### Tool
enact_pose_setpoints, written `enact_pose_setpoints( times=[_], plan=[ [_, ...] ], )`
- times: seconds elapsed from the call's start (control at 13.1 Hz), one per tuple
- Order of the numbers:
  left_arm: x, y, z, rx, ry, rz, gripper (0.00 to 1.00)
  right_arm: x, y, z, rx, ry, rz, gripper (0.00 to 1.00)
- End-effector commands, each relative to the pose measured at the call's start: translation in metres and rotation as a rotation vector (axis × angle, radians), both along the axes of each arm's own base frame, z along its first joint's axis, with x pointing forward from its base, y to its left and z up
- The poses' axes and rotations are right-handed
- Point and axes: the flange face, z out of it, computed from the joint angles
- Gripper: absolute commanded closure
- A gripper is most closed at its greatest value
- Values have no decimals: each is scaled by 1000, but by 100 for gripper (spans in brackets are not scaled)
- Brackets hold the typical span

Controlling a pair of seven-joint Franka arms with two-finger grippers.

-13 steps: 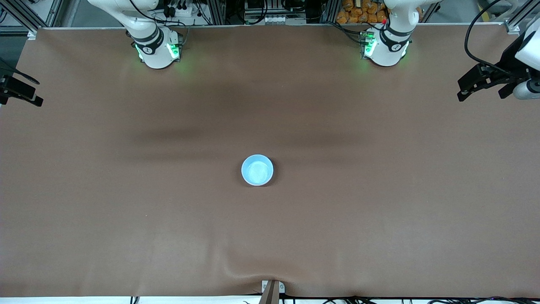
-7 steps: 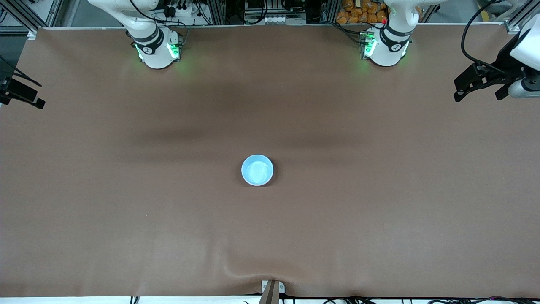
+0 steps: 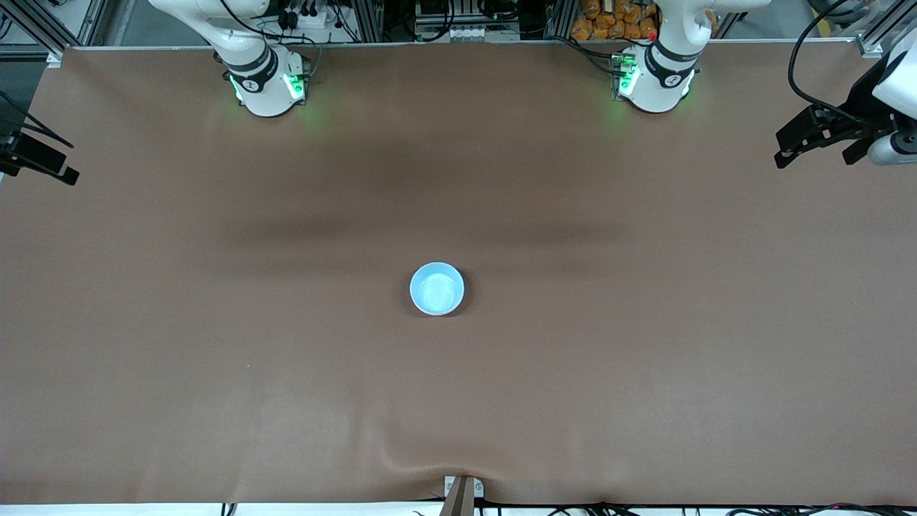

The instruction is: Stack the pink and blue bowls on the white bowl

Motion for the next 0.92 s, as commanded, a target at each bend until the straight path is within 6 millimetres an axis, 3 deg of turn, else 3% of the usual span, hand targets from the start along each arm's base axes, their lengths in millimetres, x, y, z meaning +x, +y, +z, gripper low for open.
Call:
enact_pose_setpoints(
  times=[0.0,0.15,0.84],
  plan=[
    [-11,-6,4,4,13,-10,0,0,11,2,-4,4,15,0],
    [-11,-6,6,5,12,-14,0,1,12,1,-4,1,98,0],
    [-9,15,22,11,-1,16,0,1,16,0,-26,7,122,0]
  ],
)
